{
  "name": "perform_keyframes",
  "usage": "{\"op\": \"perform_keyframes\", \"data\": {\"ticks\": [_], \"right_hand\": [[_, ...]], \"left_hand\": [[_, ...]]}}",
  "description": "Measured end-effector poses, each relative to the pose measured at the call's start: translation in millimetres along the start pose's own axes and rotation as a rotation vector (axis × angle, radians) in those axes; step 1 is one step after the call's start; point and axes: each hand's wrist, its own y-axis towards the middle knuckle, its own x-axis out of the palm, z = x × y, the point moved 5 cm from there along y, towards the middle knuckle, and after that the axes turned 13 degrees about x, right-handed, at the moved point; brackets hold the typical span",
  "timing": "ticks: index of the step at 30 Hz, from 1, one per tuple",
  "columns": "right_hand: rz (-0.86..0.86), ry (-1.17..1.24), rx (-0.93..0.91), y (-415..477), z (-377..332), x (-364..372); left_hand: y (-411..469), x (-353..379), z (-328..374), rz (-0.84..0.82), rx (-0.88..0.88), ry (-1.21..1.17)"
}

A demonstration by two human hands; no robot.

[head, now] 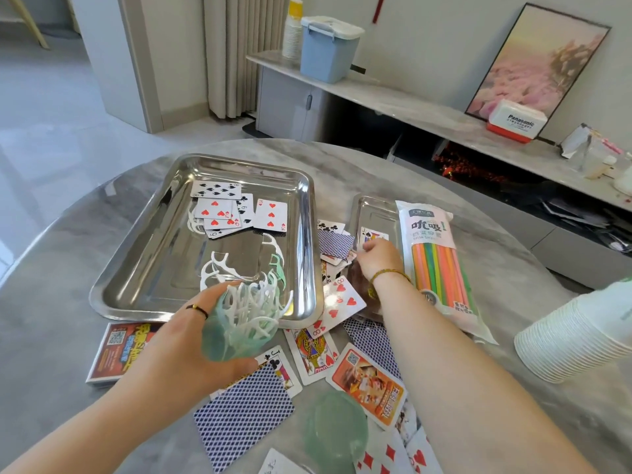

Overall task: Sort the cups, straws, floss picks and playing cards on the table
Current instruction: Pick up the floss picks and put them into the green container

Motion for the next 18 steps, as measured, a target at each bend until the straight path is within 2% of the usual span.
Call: {"op": "perform_keyframes", "data": {"ticks": [4,12,18], "right_hand": [[-0.059,-0.028,0.077,20,-4,8],[-0.031,-0.168,0.072,21,-5,8],[-0.031,-0.173,0.077,13,6,2]], "left_hand": [[3,-2,-9,0.027,-0.012,0.004],[2,-1,-4,-0.009,0.016,0.036],[-1,-1,-3,-0.007,0.033,0.064]]}}
